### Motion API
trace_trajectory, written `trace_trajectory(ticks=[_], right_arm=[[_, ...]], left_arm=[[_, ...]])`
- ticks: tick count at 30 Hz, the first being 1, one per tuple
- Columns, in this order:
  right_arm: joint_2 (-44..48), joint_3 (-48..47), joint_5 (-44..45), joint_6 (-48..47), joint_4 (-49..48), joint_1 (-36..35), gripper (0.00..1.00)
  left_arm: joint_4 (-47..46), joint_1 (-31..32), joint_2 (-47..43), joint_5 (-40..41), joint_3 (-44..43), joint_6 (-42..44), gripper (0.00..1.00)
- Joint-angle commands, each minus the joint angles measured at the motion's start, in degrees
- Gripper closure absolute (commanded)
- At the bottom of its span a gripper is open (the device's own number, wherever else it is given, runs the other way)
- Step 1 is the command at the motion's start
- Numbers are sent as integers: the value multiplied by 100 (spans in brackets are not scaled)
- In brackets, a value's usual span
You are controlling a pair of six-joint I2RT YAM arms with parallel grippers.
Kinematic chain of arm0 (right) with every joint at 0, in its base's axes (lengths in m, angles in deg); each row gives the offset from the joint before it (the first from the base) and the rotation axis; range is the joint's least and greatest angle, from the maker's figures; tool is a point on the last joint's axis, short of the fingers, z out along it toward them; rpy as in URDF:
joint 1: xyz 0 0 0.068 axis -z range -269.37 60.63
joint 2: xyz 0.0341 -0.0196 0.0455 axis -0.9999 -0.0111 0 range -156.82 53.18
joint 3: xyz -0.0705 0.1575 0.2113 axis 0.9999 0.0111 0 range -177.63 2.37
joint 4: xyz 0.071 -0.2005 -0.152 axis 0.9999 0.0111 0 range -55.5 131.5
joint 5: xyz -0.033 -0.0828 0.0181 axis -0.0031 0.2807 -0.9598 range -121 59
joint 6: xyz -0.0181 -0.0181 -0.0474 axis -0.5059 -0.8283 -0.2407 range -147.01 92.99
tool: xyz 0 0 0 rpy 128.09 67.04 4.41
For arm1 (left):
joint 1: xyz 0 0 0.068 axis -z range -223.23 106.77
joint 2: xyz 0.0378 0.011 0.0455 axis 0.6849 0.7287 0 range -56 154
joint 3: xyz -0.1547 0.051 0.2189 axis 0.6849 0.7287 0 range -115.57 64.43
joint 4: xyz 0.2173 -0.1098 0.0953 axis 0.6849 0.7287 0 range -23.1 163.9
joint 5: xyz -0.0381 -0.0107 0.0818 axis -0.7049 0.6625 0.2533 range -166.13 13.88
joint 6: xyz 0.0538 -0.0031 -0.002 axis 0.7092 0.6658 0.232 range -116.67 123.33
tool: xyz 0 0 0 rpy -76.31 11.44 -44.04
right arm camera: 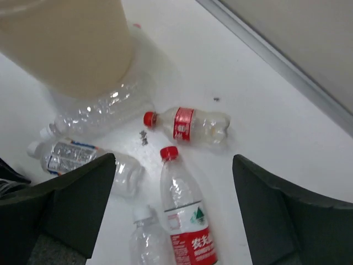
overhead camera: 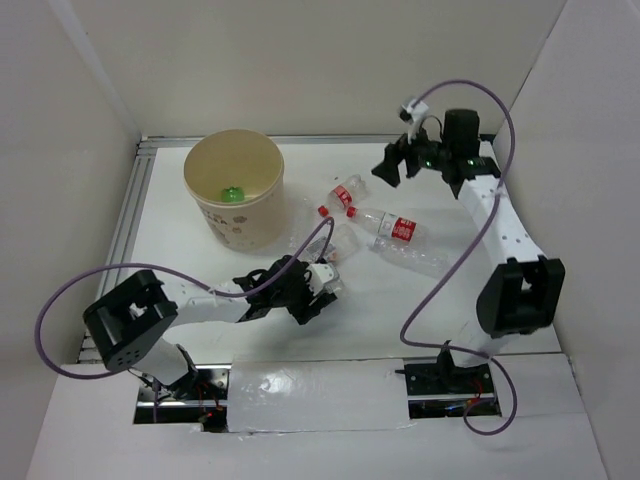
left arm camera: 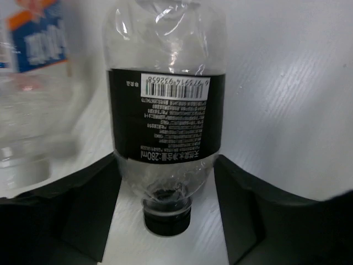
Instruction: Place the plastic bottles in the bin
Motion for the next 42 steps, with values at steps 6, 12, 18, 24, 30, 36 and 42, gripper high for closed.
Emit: trace_trajectory(ticks=[6,12,18,24,30,36,42], right_arm=[[1495,2273,159,-725,694,698,16],[1707,2898,845,-805,590,892,0],[1190,2908,906,-692,274,954,0],[680,2618,1055,-691,220,892,0],[504,2564,1670,-638,-104,567,0],[-110,2152,1794,-586,-105,374,0],[-586,1888,2066,-586,-105,-12,0]], left_arm=[[-103,392,78,-233,-255,105,59],[591,551,-1363,-3,-518,-194,80],[708,79,-2392,1024,-1500,-326,93],[91,-1012,-2341,2184,-2372,-572,90],[766,-2164,-1418,2810,-3207,-967,80],[1224,-2884,-918,3180,-3647,-1337,31],[1876,-3140,-618,2924,-4298,-1329,0]])
